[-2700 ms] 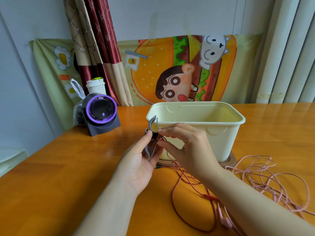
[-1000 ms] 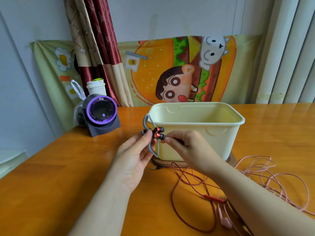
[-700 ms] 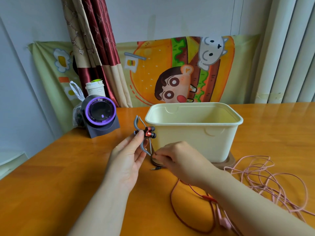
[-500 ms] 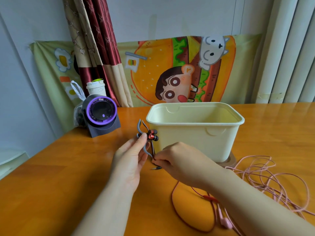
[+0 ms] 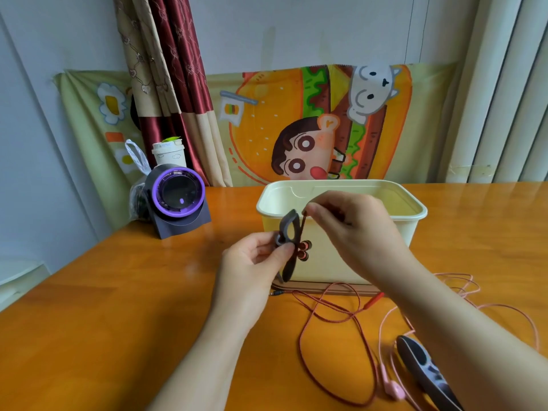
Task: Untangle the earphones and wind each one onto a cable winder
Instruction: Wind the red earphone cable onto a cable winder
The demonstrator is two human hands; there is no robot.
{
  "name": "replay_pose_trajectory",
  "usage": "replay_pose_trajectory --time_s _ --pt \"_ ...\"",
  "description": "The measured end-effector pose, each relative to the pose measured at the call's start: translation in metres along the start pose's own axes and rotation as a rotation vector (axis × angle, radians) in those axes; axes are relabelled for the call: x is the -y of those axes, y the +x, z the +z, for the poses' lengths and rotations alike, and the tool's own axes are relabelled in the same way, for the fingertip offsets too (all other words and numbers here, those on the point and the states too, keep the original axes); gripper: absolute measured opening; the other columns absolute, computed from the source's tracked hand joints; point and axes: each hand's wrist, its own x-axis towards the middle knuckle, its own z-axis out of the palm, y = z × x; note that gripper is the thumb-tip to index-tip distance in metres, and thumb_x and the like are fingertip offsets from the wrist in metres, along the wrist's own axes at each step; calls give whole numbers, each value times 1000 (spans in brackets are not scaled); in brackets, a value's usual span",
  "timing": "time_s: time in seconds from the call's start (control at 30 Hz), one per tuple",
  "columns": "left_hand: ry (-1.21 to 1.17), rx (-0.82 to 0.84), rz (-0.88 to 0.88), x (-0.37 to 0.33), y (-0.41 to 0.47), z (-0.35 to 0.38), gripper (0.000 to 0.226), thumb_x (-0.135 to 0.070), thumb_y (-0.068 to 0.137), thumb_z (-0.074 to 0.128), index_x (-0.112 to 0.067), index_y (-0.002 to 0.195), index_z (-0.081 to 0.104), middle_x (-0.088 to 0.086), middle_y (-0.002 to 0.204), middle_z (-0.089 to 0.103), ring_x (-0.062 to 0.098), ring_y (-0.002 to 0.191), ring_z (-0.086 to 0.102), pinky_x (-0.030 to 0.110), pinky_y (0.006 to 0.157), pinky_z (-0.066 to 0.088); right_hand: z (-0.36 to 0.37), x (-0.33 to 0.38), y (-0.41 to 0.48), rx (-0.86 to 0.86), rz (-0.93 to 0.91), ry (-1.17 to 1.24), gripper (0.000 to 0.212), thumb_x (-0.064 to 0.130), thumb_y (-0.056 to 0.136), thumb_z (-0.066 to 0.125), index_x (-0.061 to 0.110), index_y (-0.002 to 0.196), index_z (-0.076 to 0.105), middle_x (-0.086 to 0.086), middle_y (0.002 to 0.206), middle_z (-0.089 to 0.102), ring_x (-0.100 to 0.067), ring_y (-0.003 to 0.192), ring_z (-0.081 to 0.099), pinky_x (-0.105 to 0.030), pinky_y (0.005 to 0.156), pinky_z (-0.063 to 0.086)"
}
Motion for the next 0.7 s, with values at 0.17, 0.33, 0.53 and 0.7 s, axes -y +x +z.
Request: replay_pose_trajectory --time_s 0.17,0.33,0.53,0.7 --pt "11 81 0 -5 -1 2 20 -14 87 68 -33 89 67 -15 85 74 -4 85 67 6 65 47 -3 -8 3 -47 -73 -29 18 24 92 59 13 94 72 6 80 67 -6 77 58 -22 68 45" --pt "-12 197 -25 -5 -2 -2 20 -14 88 66 -30 100 69 -13 96 75 0 94 68 9 74 49 -2 -13 5 -49 -79 -36 16 23 91 60 13 93 72 12 79 63 -2 78 57 -15 67 42" --pt "-249 305 -65 -9 -2 -5 36 -22 78 65 -17 114 69 2 110 73 16 108 66 32 95 49 1 -23 3 151 83 85 23 35 90 56 19 81 70 -8 71 65 -16 60 51 -26 55 42" --pt "-642 181 -191 -11 4 -8 34 -12 76 60 -8 109 69 15 110 72 24 99 66 28 85 57 12 -20 -5 318 101 118 29 34 92 52 31 63 57 8 51 39 -5 44 32 -15 44 28"
